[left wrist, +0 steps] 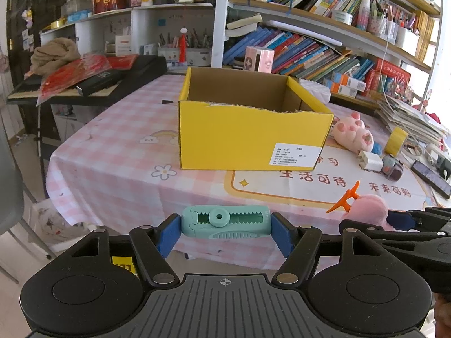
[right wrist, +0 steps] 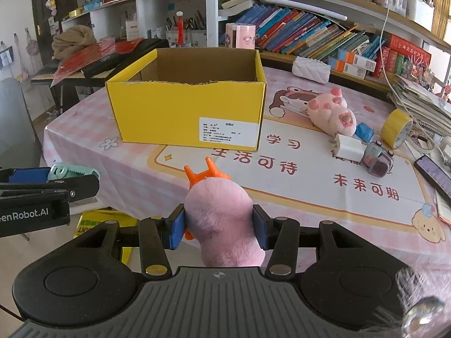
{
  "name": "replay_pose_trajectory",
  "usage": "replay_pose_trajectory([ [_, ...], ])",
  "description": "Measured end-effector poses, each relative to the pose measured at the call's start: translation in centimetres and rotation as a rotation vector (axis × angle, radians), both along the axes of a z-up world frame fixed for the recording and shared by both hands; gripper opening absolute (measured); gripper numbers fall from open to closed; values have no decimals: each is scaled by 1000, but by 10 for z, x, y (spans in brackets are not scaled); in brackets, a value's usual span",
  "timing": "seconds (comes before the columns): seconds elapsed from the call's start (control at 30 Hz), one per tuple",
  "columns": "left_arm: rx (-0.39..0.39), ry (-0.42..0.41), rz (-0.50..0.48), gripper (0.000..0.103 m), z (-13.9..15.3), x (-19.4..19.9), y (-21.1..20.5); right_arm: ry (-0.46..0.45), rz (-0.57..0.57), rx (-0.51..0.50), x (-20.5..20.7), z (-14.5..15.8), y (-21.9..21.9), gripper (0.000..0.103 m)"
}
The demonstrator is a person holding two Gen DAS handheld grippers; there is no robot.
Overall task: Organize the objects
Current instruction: 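Carry both held objects over the open yellow box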
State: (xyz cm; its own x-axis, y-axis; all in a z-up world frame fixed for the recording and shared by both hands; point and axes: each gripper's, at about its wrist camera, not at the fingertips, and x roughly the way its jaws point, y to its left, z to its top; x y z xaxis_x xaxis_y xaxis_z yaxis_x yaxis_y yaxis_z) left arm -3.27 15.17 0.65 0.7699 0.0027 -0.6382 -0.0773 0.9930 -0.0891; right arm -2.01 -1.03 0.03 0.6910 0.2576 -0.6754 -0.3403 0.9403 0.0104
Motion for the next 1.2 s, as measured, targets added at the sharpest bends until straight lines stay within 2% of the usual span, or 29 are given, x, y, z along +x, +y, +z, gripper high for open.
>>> replay_pose_trajectory([
  [0.23, 11, -15, -1, 70, 2, 0, 5, 5, 2, -3, 4, 0, 5, 46],
  [0.47, 48, -103, -12, 70, 21, 15, 0, -11, -43, 22, 21, 14, 0, 46],
  [0.83, 63, -213, 26, 70, 55, 74, -1, -163, -45, 113, 76, 59, 12, 46],
  [1.0, 82, -209, 61, 70, 56, 111, 1, -237, -16, 84, 112, 67, 29, 46],
  [1.2, 111, -165, 95, 70, 45, 153, -1, -218, 44, 43, 160, 56, 38, 46],
])
